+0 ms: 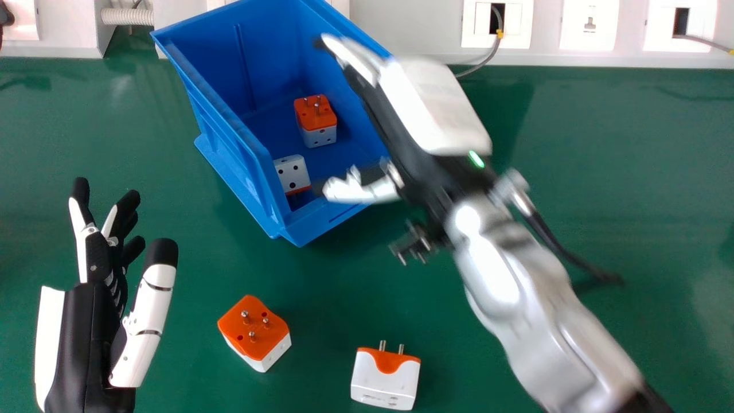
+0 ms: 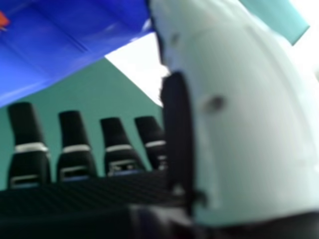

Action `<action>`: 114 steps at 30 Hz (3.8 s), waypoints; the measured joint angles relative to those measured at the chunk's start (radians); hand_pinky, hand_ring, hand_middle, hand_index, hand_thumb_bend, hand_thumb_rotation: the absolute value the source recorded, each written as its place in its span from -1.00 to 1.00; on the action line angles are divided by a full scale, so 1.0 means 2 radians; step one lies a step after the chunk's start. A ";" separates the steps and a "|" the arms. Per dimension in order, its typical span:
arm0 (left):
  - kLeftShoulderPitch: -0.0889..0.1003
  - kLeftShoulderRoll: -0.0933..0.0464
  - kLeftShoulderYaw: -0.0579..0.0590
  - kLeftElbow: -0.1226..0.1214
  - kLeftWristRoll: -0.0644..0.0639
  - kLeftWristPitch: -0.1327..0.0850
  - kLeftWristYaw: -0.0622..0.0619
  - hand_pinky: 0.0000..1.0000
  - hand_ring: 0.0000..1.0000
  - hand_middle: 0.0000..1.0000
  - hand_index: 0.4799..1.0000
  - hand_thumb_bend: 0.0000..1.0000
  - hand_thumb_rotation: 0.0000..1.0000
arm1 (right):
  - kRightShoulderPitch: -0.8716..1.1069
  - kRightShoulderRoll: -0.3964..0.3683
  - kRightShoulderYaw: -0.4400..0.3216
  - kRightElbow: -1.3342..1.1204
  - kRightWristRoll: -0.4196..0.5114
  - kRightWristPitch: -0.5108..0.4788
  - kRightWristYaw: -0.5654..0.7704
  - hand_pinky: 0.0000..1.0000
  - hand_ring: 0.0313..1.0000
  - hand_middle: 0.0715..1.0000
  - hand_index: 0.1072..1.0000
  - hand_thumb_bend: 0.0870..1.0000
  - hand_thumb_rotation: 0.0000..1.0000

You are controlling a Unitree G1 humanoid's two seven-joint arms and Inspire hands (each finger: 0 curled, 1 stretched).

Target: Pick all objects and put in blue box

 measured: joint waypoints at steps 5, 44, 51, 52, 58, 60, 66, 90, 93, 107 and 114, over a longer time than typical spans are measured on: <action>0.003 0.000 -0.004 -0.007 0.001 0.003 0.000 0.85 0.92 0.91 0.78 0.04 0.63 | 0.143 -0.048 -0.035 -0.115 0.001 -0.046 -0.001 0.34 0.67 0.76 0.72 -0.06 -0.07; -0.001 0.006 -0.007 -0.006 0.009 0.001 0.000 0.85 0.92 0.91 0.80 -0.01 0.65 | 0.284 -0.047 -0.006 0.034 -0.131 -0.142 -0.053 0.25 0.50 0.53 0.48 0.12 -0.27; -0.002 0.007 -0.007 -0.006 0.008 0.001 0.000 0.86 0.92 0.90 0.79 -0.06 0.63 | 0.247 -0.034 0.007 0.087 -0.150 -0.124 -0.068 0.27 0.51 0.52 0.47 0.09 -0.33; -0.002 0.008 -0.007 -0.006 0.008 0.001 0.000 0.87 0.92 0.90 0.79 -0.05 0.62 | 0.243 -0.033 0.010 0.091 -0.153 -0.121 -0.072 0.26 0.51 0.52 0.47 0.08 -0.33; -0.005 0.008 -0.007 -0.006 0.004 0.001 0.000 0.89 0.92 0.90 0.78 -0.02 0.61 | 0.221 -0.028 0.023 0.111 -0.157 -0.106 -0.081 0.27 0.51 0.53 0.47 0.01 -0.35; -0.006 0.008 -0.007 -0.006 0.004 0.001 0.000 0.88 0.92 0.90 0.78 -0.02 0.63 | 0.214 -0.027 0.026 0.115 -0.161 -0.102 -0.081 0.26 0.50 0.52 0.46 -0.01 -0.35; -0.007 0.009 -0.007 -0.006 0.004 0.001 0.000 0.88 0.92 0.90 0.78 -0.02 0.63 | 0.199 -0.026 0.034 0.133 -0.164 -0.098 -0.099 -0.22 -0.10 -0.08 -0.01 -0.05 -0.91; -0.018 0.011 -0.006 -0.006 -0.007 0.003 -0.001 0.89 0.93 0.90 0.77 0.05 0.57 | 0.166 -0.016 0.023 0.135 -0.084 -0.102 -0.039 -0.66 -0.62 -0.54 -0.19 -0.13 -0.70; -0.017 0.011 -0.006 -0.006 -0.007 0.003 -0.001 0.90 0.93 0.91 0.78 0.06 0.56 | 0.170 -0.012 0.020 0.132 -0.084 -0.094 -0.045 -0.71 -0.67 -0.59 -0.19 -0.12 -0.71; -0.019 0.011 -0.006 -0.007 -0.009 0.003 -0.001 0.86 0.92 0.90 0.77 -0.01 0.54 | 0.156 0.018 -0.028 0.029 -0.066 -0.071 -0.050 -0.82 -0.79 -0.72 -0.19 -0.13 -0.71; -0.018 0.010 -0.007 -0.006 -0.009 0.002 0.000 0.85 0.91 0.90 0.77 0.06 0.56 | 0.139 0.022 -0.044 -0.024 -0.067 -0.066 -0.035 -0.83 -0.81 -0.76 -0.19 -0.13 -0.71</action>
